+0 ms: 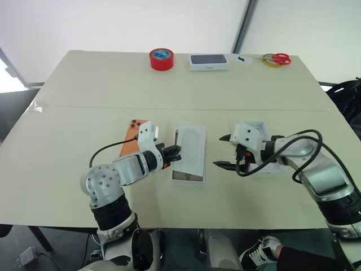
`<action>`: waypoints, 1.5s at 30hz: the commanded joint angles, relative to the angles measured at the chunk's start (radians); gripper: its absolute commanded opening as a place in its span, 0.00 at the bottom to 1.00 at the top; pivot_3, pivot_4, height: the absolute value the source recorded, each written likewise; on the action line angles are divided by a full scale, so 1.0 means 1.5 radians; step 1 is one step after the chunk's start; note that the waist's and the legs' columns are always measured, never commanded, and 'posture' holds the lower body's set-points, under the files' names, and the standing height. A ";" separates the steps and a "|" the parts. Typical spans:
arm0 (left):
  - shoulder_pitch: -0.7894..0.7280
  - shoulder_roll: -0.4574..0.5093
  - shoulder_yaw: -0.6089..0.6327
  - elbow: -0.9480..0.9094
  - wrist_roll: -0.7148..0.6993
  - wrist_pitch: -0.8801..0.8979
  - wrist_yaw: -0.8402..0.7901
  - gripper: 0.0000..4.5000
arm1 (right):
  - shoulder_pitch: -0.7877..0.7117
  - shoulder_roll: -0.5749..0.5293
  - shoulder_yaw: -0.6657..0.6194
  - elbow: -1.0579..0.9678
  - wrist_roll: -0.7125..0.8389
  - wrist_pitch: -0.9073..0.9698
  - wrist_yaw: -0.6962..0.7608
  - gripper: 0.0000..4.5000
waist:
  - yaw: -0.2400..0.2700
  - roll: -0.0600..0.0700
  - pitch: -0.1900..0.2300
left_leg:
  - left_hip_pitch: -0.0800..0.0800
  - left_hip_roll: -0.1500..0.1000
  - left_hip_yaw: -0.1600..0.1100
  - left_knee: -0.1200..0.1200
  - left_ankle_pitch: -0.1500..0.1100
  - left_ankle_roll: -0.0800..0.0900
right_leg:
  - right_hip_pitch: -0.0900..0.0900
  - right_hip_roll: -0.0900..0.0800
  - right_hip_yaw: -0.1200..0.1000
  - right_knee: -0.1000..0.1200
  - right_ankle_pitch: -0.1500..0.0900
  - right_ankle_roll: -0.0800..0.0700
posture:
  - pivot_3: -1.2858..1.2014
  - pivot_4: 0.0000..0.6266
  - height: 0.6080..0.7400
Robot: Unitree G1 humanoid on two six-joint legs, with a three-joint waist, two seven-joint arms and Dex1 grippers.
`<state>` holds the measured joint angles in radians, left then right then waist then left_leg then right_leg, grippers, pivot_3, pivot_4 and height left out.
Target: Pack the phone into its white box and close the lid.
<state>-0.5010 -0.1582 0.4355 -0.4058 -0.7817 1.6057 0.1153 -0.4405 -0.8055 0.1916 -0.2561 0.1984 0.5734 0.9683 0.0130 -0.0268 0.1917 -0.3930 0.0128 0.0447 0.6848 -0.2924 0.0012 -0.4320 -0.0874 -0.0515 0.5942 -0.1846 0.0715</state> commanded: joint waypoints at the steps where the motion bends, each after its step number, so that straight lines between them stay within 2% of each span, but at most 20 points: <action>1: 0.006 0.004 -0.021 -0.022 -0.036 0.006 0.009 0.00 | -0.017 0.006 -0.006 0.009 -0.009 -0.019 -0.003 0.97 | 0.000 0.000 0.000 | 0.000 0.000 0.000 0.000 0.000 0.000 | 0.000 0.000 0.000 0.000 0.000 0.000 | 0.52 0.24 0.92; 2: 0.007 0.005 -0.023 -0.023 -0.041 0.006 0.012 0.00 | -0.021 0.008 -0.004 0.014 -0.011 -0.022 -0.003 0.97 | 0.000 0.000 0.000 | 0.000 0.000 0.000 0.000 0.000 0.000 | 0.000 0.000 0.000 0.000 0.000 0.000 | 0.52 0.24 0.92; 5: 0.012 0.012 -0.027 -0.023 -0.054 0.006 0.022 0.21 | -0.033 0.018 0.000 0.031 -0.022 -0.034 -0.007 0.99 | 0.000 0.000 0.000 | 0.000 0.000 0.000 0.000 0.000 0.000 | 0.000 0.000 0.000 0.000 0.000 0.000 | 0.52 0.24 0.92; 10: 0.014 0.021 -0.015 -0.030 -0.083 0.006 0.036 0.74 | -0.047 0.029 0.001 0.051 -0.032 -0.045 -0.007 0.99 | 0.000 0.000 0.000 | 0.000 0.000 0.000 0.000 0.000 0.000 | 0.000 0.000 0.000 0.000 0.000 0.000 | 0.52 0.24 0.92; 11: 0.014 0.024 -0.009 -0.035 -0.092 0.006 0.036 0.74 | -0.051 0.032 0.003 0.056 -0.034 -0.047 -0.006 0.99 | 0.000 0.000 0.000 | 0.000 0.000 0.000 0.000 0.000 0.000 | 0.000 0.000 0.000 0.000 0.000 0.000 | 0.52 0.24 0.92; 14: 0.010 0.040 0.008 -0.046 -0.115 0.006 0.036 0.76 | -0.067 0.043 0.005 0.075 -0.038 -0.050 -0.011 0.80 | 0.000 0.000 0.000 | 0.000 0.000 0.000 0.000 0.000 0.000 | 0.000 0.000 0.000 0.000 0.000 0.000 | 0.52 0.24 0.92; 17: -0.002 0.066 0.034 -0.055 -0.138 0.006 0.030 0.76 | -0.082 0.052 0.006 0.090 -0.041 -0.049 -0.011 0.44 | -0.001 0.000 0.000 | 0.000 0.000 0.000 0.000 0.000 0.000 | 0.000 0.000 0.000 0.000 0.000 0.000 | 0.52 0.24 0.92; 18: -0.008 0.079 0.041 -0.060 -0.140 0.006 0.025 0.76 | -0.090 0.058 0.005 0.098 -0.043 -0.046 -0.015 0.36 | -0.001 0.000 0.000 | 0.000 0.000 0.000 0.000 0.000 0.000 | 0.000 0.000 0.000 0.000 0.000 0.000 | 0.52 0.24 0.92; 19: -0.011 0.089 0.045 -0.062 -0.142 0.006 0.023 0.76 | -0.095 0.062 0.005 0.104 -0.045 -0.044 -0.017 0.22 | -0.001 0.000 0.000 | 0.000 0.000 0.000 0.000 0.000 0.000 | 0.000 0.000 0.000 0.000 0.000 0.000 | 0.52 0.24 0.92; 21: -0.014 0.131 0.043 -0.078 -0.135 -0.011 0.003 0.76 | -0.111 0.075 0.006 0.115 -0.046 -0.042 -0.023 0.01 | -0.001 0.000 0.000 | 0.000 0.000 0.000 0.000 0.000 0.000 | 0.000 0.000 0.000 0.000 0.000 0.000 | 0.52 0.24 0.92; 24: 0.038 0.270 -0.033 -0.124 -0.086 -0.098 -0.079 0.76 | -0.143 0.115 0.029 0.115 -0.053 -0.019 -0.041 0.01 | -0.007 0.000 0.000 | 0.000 0.000 0.000 0.000 0.000 0.000 | 0.000 0.000 0.000 0.000 0.000 0.000 | 0.52 0.24 0.92; 27: 0.133 0.404 -0.130 -0.171 0.012 -0.261 -0.181 0.76 | -0.167 0.162 0.065 0.127 -0.082 0.011 -0.075 0.01 | -0.013 0.001 0.000 | 0.001 0.000 0.001 -0.001 0.001 -0.001 | -0.001 0.000 0.000 0.001 0.000 -0.001 | 0.52 0.24 0.92; 31: 0.246 0.506 -0.169 -0.186 0.082 -0.421 -0.305 0.76 | -0.205 0.232 0.105 0.176 -0.123 0.037 -0.128 0.01 | -0.016 0.001 0.000 | 0.000 0.001 0.001 -0.002 0.001 -0.002 | -0.002 0.000 0.001 0.001 0.000 -0.002 | 0.52 0.24 0.92; 37: 0.369 0.569 -0.164 -0.197 0.132 -0.573 -0.426 0.76 | -0.236 0.293 0.138 0.253 -0.164 0.041 -0.167 0.01 | -0.015 0.002 0.000 | -0.004 0.001 0.002 -0.001 0.001 -0.002 | -0.006 -0.002 0.000 0.001 -0.001 -0.003 | 0.52 0.24 0.92; 45: 0.419 0.573 -0.159 -0.185 0.160 -0.623 -0.446 0.76 | -0.228 0.304 0.165 0.266 -0.173 0.036 -0.134 0.01 | -0.017 0.002 0.000 | -0.006 0.002 0.002 -0.001 0.001 -0.002 | -0.008 -0.001 0.000 0.002 0.000 -0.003 | 0.52 0.24 0.92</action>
<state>0.1251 0.6960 0.1776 -0.6615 -0.5542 0.7006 -0.5507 -0.7799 -0.3536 0.4326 0.1679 -0.0616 0.6279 0.7461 -0.0131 -0.0235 0.1917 -0.4023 0.0158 0.0470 0.6836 -0.2912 -0.0011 -0.4441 -0.0882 -0.0518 0.5969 -0.1849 0.0672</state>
